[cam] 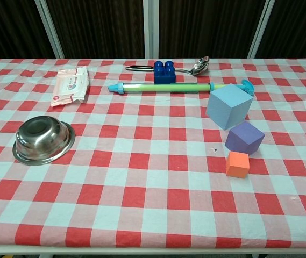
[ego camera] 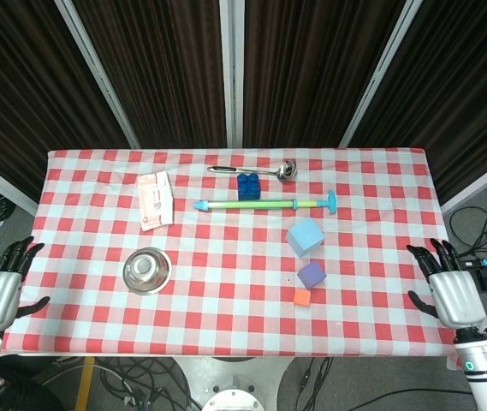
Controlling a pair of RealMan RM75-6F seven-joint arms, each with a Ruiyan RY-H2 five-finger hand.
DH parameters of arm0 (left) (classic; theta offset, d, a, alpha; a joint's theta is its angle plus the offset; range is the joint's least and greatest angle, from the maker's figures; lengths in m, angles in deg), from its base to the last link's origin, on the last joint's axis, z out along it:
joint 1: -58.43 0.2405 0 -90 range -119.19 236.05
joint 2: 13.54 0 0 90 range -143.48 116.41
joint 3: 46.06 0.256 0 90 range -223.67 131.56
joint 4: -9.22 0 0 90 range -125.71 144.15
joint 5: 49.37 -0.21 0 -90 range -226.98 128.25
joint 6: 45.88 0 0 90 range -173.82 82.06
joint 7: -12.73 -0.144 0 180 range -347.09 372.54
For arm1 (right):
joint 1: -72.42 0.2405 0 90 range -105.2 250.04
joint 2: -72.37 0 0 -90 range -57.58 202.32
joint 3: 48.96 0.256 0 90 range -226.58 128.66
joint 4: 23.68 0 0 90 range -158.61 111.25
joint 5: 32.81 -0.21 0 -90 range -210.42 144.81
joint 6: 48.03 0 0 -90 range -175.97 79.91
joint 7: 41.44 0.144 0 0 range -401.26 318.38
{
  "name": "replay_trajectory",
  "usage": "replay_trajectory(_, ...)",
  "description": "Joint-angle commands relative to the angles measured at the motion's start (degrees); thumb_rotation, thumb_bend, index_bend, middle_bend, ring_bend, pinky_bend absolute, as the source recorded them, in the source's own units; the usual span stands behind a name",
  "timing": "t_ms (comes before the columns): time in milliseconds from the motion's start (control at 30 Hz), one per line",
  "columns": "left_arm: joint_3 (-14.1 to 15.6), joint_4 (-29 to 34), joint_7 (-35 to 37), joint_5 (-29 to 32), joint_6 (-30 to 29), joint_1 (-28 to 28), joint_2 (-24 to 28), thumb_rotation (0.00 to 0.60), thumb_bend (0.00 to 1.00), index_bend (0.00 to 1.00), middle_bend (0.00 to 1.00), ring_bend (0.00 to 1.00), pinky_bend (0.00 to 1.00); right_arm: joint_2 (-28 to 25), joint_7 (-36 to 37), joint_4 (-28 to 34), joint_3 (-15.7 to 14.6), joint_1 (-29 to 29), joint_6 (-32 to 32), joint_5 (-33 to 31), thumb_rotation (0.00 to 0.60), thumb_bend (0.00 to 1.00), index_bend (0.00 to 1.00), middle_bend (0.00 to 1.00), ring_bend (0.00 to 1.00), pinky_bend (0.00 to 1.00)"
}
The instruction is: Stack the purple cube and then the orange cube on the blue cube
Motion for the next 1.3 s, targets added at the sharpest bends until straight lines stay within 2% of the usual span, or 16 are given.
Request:
replay_trajectory(33,0.0,-0.7,0.5,0.0,-0.3,0.2,-0.2,0.600,0.08,0.20,0.19,0.12,0.28,-0.5,-2.7,0.2,-0.6,4.1,5.5,2.2,0.600,0.16,0.13,0.21,0.03,0.00)
replay_trajectory(233,-0.3,-1.1,1.1,0.6,-0.6,0.5,0.0,0.600,0.08,0.20,0.19,0.12,0.28,1.3,-5.8,0.5,-1.2,9.3,12.3,4.2,0.600,0.17,0.15,0.28,0.08,0.00)
replay_trajectory(400,-0.4,-1.1,1.4,1.0,-0.4,0.6,0.5,0.600,0.08,0.20,0.19,0.12,0.28,4.3,-7.5,-0.2,-1.8,11.8,15.0,5.3,0.600,0.17,0.15,0.33,0.09,0.00)
replay_trajectory(533,-0.3,-1.2,2.1,1.2,-0.1,0.6,0.5,0.600,0.08,0.20,0.19,0.12,0.28,6.0,-7.2,-1.4,-1.9,13.2,15.6,5.9,0.600,0.18,0.07,0.37,0.11,0.00)
replay_trajectory(667,-0.3,-1.6,2.4,1.4,0.2,0.6,0.3,0.600,0.08,0.20,0.19,0.12,0.28,6.5,-6.7,-1.9,-2.1,15.0,17.3,6.2,0.600,0.18,0.00,0.36,0.11,0.00)
replay_trajectory(1300,-0.9,-4.6,2.6,3.0,0.8,0.6,-0.8,0.600,0.08,0.20,0.19,0.12,0.28,10.5,-5.8,-6.0,-2.2,22.0,23.1,5.3,0.600,0.19,0.00,0.30,0.07,0.00)
